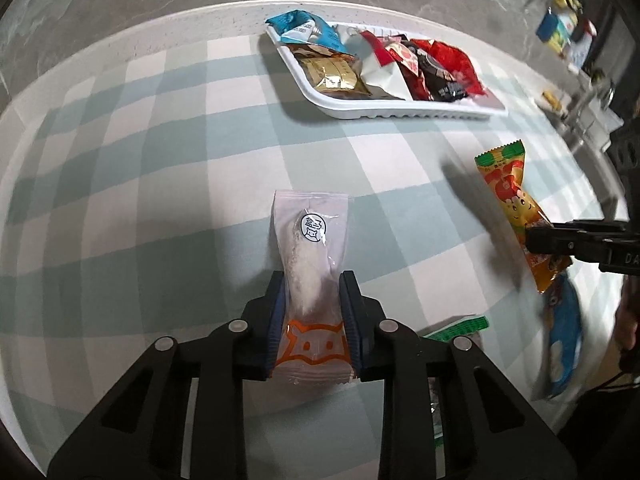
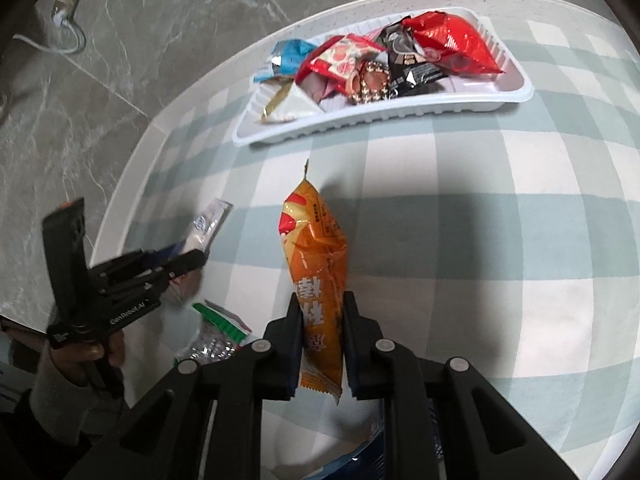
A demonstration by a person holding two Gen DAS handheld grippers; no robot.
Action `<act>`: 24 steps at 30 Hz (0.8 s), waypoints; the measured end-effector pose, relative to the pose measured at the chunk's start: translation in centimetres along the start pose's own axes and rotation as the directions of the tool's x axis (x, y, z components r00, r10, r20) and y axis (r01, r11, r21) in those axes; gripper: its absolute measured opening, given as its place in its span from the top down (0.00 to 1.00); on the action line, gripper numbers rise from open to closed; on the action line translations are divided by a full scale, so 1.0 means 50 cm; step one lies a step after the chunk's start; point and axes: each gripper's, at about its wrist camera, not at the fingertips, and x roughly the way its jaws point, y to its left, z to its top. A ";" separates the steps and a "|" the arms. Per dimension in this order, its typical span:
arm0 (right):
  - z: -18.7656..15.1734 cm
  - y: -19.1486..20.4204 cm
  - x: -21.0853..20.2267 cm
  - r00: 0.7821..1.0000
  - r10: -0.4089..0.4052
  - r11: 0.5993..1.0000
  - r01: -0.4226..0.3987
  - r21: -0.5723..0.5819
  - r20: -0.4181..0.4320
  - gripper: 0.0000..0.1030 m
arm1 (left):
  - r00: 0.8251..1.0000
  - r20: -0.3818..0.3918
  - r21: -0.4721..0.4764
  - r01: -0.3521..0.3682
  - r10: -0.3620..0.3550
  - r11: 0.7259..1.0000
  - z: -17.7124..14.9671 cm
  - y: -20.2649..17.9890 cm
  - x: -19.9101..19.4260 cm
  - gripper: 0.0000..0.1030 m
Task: Organize snacks
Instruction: 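Grasp clear orange-print packet with left tool while right tool grasps orange snack bag, then carry clear packet toward tray with left tool while right tool carries orange bag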
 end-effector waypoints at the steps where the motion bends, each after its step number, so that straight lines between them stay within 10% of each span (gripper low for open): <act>1: 0.002 -0.001 -0.004 1.000 0.006 1.000 -0.006 0.007 0.005 0.81 | 1.000 0.004 -0.019 0.012 -0.012 1.000 0.000 0.004 -0.003 0.76; 24: 0.059 -0.004 -0.054 0.994 0.080 0.995 -0.085 0.056 0.074 0.81 | 0.981 0.122 -0.095 0.165 -0.153 0.982 0.107 -0.001 -0.070 0.76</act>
